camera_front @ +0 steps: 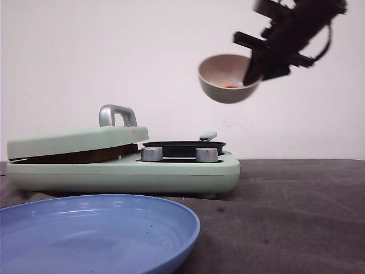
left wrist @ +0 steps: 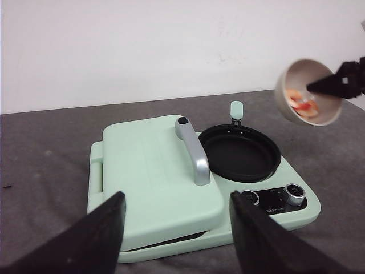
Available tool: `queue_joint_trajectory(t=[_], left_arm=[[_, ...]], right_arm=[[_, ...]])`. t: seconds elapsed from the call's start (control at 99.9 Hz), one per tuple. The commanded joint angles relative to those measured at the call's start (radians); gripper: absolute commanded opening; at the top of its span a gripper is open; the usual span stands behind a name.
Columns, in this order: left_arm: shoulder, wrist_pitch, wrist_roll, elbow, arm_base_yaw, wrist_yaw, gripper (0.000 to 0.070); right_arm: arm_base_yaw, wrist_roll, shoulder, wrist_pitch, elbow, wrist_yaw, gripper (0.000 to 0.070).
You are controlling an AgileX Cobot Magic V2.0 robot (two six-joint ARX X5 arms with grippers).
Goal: Make breakfast with bread and shrimp
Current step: 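Lift the cream bowl with the right gripper toward the frying pan, then tilt the bowl over the frying pan to pour the shrimp in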
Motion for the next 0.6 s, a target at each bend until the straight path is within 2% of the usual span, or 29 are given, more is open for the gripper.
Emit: queue_joint_trajectory(t=[0.0,0.26,0.45,0.59], left_arm=[[0.001,0.011,-0.001,0.005,-0.002,-0.002,0.0281],[0.001,0.011,0.003,0.005,-0.002,-0.002,0.0278],[0.001,0.013,0.022,0.005,-0.002,-0.002,0.0279],[0.000,0.013,0.043,0.005,-0.002,-0.002,0.0279]], right_arm=[[0.040,-0.093,0.009,0.077,0.016,0.041,0.0000],[0.185,-0.389,0.023,0.334,0.016,0.254,0.0000],[0.251,-0.650,0.066,0.482,0.016,0.333,0.0000],[0.279,-0.800,0.106,0.528,0.016,0.415,0.0000]])
